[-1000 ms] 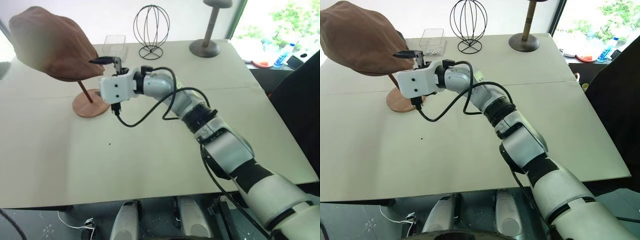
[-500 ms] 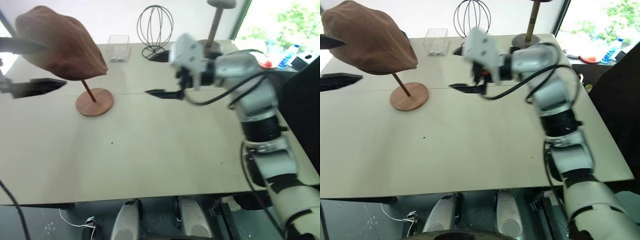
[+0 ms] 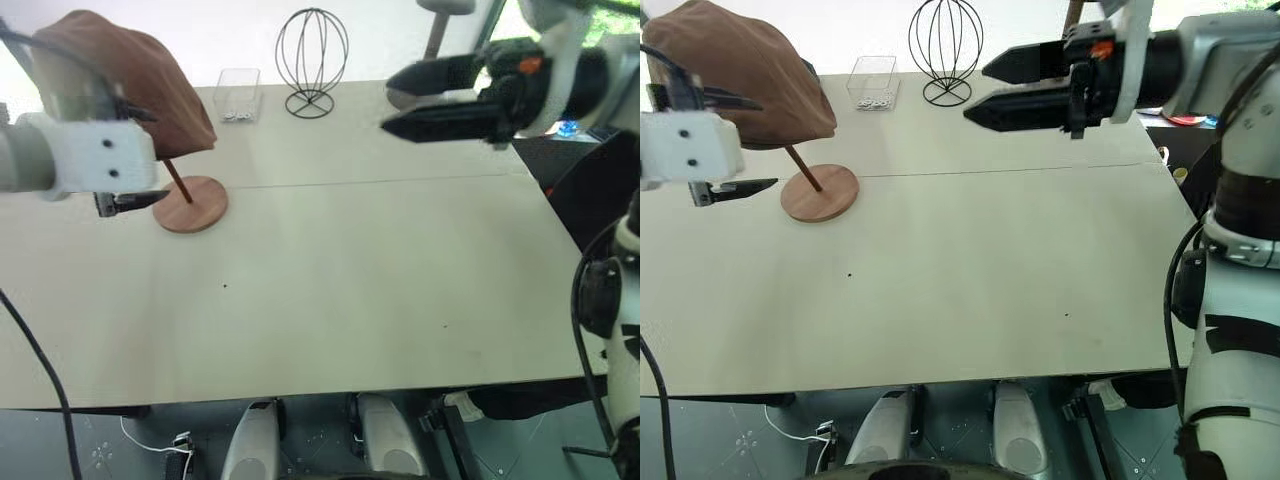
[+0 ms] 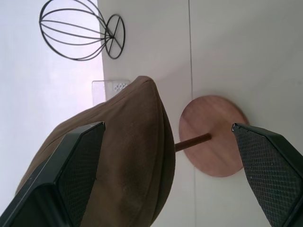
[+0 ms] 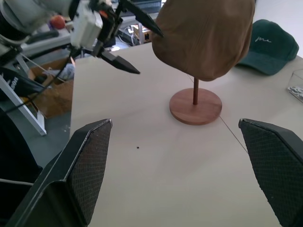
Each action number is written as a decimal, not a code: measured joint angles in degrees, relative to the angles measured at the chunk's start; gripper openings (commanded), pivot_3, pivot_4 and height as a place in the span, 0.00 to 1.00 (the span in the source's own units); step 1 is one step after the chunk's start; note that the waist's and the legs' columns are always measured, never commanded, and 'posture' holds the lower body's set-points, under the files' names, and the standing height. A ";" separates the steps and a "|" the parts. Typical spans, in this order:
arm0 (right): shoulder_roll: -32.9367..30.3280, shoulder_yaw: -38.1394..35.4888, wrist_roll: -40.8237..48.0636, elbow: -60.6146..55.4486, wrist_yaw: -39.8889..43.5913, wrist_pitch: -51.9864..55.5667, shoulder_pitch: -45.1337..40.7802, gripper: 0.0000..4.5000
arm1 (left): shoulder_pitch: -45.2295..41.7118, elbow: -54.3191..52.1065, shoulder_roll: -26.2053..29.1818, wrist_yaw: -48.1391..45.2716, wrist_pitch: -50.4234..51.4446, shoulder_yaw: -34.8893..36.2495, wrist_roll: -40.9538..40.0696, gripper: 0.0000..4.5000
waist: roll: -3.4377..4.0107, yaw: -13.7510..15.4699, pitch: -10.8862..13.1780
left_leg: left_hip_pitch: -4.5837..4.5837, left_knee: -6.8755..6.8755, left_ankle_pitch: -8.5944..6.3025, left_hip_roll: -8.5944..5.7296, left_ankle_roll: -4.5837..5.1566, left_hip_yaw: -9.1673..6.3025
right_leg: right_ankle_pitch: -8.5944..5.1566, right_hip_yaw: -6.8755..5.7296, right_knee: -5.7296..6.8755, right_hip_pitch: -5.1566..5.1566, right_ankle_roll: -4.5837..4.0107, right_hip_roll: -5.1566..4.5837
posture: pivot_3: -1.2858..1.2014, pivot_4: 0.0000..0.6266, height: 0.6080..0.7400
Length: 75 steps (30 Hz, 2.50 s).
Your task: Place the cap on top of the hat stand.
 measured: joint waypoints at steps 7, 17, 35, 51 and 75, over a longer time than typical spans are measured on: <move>-1.85 -0.18 2.27 4.18 -1.39 1.76 -3.90 0.98 | 3.60 -3.71 -3.34 6.19 -1.98 -2.17 14.79 1.00 | 0.02 -0.03 0.01 | -0.01 0.00 -0.02 0.00 0.03 0.00 | 0.00 0.01 0.01 -0.03 0.00 0.01 | 0.52 0.24 1.00; -1.98 -0.14 4.00 5.03 -3.87 1.61 -4.22 0.99 | 1.90 2.85 -9.99 12.23 -7.54 -7.01 30.17 0.94 | 0.03 0.02 0.02 | -0.01 0.03 -0.02 0.00 0.05 0.01 | 0.12 0.01 0.04 -0.03 0.19 0.01 | 0.52 0.24 1.00; -2.01 -0.17 6.14 3.25 -6.30 0.02 -1.98 1.00 | -3.42 5.91 -18.71 16.84 -8.82 -8.49 37.10 0.01 | 0.04 0.15 0.01 | -0.01 0.08 -0.02 0.00 0.05 0.00 | 0.13 0.03 0.09 -0.02 0.20 0.02 | 0.52 0.24 1.00; -2.05 0.24 6.21 3.38 -5.99 -2.91 -0.87 1.00 | -8.40 13.99 -21.26 26.82 -23.61 1.75 27.12 0.01 | 0.04 0.00 0.02 | -0.01 0.12 -0.01 0.00 0.05 0.00 | 0.13 0.03 0.13 -0.02 0.21 0.02 | 0.52 0.24 1.00; -1.94 1.80 5.73 4.24 -8.37 -3.42 -0.83 1.00 | 4.05 18.96 -21.92 31.08 -50.74 9.53 16.95 0.01 | 0.05 1.31 0.01 | 0.01 0.14 -0.01 0.01 0.05 0.07 | 0.15 0.06 0.14 -0.02 0.18 0.00 | 0.52 0.24 1.00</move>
